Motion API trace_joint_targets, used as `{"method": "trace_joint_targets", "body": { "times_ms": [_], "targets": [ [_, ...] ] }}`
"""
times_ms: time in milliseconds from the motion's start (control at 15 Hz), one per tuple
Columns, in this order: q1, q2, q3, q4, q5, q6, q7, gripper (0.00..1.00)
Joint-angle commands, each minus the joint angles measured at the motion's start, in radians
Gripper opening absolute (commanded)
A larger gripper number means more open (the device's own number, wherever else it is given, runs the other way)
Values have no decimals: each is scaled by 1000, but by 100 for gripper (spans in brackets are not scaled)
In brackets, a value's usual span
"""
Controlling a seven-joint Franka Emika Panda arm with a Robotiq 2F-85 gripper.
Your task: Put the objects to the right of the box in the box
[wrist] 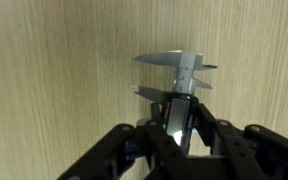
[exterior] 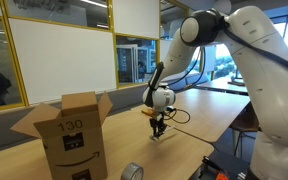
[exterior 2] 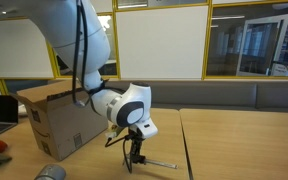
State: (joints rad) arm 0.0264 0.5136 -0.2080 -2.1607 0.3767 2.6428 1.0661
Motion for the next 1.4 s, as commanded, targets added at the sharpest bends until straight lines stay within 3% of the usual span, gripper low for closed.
{"method": "trace_joint_targets", "body": {
  "times_ms": [0,267,533,933,1333],
  "targets": [
    [119,-204,-96,-132,-191,16,165,19],
    [195,-372,-147,-165,-517,-32,388,19],
    [145,-524,-35,-164,-734,-85,479,19],
    [71,-659,155,-138,-740,-94,382,19],
    [57,-672,261,-55,-683,-114,232,19]
  ]
}}
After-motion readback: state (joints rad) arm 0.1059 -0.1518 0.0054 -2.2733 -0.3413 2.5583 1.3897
